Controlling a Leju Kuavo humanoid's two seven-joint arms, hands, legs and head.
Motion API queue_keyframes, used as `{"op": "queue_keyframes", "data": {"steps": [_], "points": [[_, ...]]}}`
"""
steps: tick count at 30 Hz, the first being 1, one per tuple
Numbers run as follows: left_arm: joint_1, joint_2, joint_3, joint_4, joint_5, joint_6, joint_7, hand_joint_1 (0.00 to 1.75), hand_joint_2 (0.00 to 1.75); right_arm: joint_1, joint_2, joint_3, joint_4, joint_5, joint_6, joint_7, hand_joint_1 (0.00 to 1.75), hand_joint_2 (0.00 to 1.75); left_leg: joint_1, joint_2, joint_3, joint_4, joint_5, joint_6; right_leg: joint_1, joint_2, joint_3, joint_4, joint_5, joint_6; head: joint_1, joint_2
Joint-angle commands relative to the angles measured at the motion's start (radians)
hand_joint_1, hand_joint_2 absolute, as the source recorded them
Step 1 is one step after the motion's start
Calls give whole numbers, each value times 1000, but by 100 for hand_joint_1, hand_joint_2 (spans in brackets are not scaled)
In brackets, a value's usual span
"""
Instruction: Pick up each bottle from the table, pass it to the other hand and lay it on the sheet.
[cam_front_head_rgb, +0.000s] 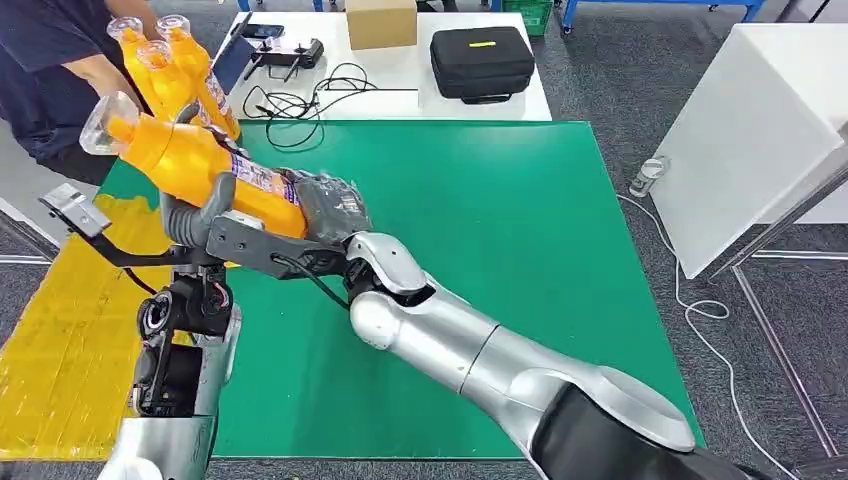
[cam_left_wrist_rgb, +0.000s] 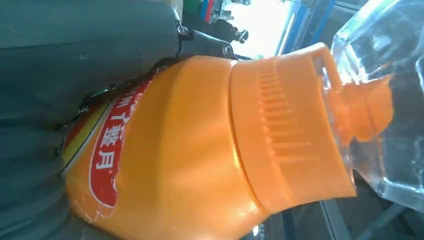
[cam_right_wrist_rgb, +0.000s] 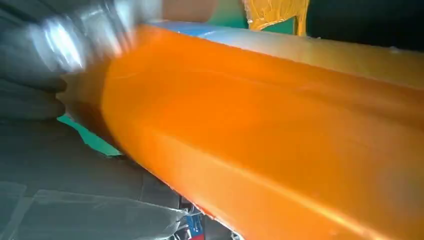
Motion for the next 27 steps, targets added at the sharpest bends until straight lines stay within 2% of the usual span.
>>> {"op": "queue_keyframes", "data": {"steps": [1,3,6,10,11,13,14,17,20,24,25,27], "points": [[-95,41,-26,88,-102,77,-40,175,175,-44,16,-61,107,-1,-24,-112,0,0,0,-2,0,0,0,-1,0,-2,1,0,0,0,0,0],[-106,74,-15,127,-260,226,-102,175,175,-58,-8,-203,105,23,-99,-206,0,0,0,-2,0,1,0,-1,0,-2,0,1,-1,0,0,0],[-140,115,27,214,-489,464,-152,175,175,-16,-87,-439,-47,140,-115,-289,0,0,0,-2,0,0,0,-1,0,-3,1,0,-1,0,0,0],[-197,185,84,376,-742,741,-187,175,175,80,-162,-720,-299,264,21,-335,0,0,1,-4,1,0,1,-1,1,-4,3,-1,0,0,0,0],[-207,212,68,428,-856,858,-169,175,175,103,-179,-781,-355,261,72,-360,0,0,1,-5,3,0,0,-1,2,-6,5,-1,-1,1,0,0],[-220,241,60,485,-1011,953,-128,175,175,130,-204,-837,-413,264,116,-374,0,0,1,-3,3,-1,0,-1,1,-3,4,-1,-1,1,0,0],[-209,237,106,458,-1170,953,-70,175,175,147,-220,-860,-443,256,135,-383,0,0,1,-3,2,-1,0,-1,1,-4,4,-1,-1,0,0,0],[-231,235,169,507,-1323,953,-40,175,175,188,-249,-888,-500,254,150,-393,0,0,1,-8,4,0,0,-1,1,-9,6,-1,-2,1,0,0],[-215,236,205,484,-1509,953,34,175,175,204,-257,-885,-523,259,164,-395,0,0,1,-6,2,0,0,-1,1,-6,4,-1,-1,1,0,0],[-176,267,111,490,-1824,953,253,175,175,190,-248,-853,-497,256,189,-397,0,0,0,-2,2,-1,0,-1,0,-2,3,0,-1,1,0,0],[-176,267,111,490,-1824,953,253,175,175,190,-248,-853,-497,256,189,-397,0,0,0,-1,3,-1,-1,-2,0,-2,4,0,-1,1,0,0],[-176,288,15,541,-1834,953,327,175,175,194,-247,-837,-489,253,187,-402,0,0,0,-1,2,-1,0,-2,0,-2,3,-1,-1,0,0,0]]}}
